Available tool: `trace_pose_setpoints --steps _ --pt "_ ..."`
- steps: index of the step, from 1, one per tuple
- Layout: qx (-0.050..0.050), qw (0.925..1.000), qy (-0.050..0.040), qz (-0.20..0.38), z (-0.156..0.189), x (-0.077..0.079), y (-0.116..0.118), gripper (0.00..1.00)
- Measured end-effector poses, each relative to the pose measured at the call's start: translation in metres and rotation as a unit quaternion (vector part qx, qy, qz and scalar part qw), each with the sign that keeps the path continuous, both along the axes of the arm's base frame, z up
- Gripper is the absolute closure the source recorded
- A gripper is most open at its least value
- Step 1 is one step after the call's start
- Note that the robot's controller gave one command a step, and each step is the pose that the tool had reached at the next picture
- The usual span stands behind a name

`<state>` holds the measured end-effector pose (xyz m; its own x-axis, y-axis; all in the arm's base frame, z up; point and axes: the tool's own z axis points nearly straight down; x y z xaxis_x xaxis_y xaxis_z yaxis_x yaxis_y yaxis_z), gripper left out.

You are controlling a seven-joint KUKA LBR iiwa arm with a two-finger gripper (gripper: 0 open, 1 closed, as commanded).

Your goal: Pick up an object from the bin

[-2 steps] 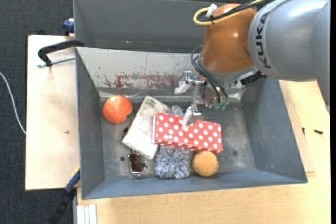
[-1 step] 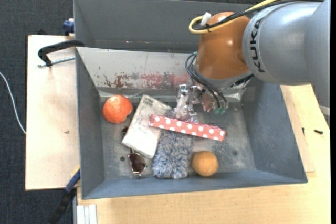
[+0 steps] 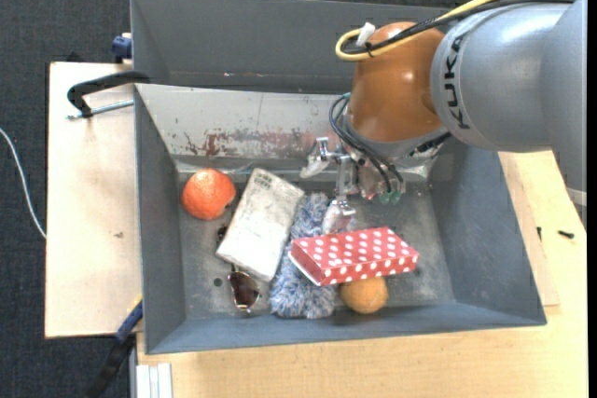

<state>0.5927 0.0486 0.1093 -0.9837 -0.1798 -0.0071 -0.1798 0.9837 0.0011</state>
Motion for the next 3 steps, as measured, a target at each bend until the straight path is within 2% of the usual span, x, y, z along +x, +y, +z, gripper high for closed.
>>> trace_pose_setpoints --steps 1,2,3 --pt "0.000 1.0000 0.0015 0.000 -0.0009 -0.0009 -0.0001 1.00" --pt "0.000 1.0000 0.0012 0.000 -0.0008 -0.0007 -0.0001 0.00" --pt "0.000 1.0000 0.0011 0.000 -0.0007 -0.0007 -0.0001 0.00"
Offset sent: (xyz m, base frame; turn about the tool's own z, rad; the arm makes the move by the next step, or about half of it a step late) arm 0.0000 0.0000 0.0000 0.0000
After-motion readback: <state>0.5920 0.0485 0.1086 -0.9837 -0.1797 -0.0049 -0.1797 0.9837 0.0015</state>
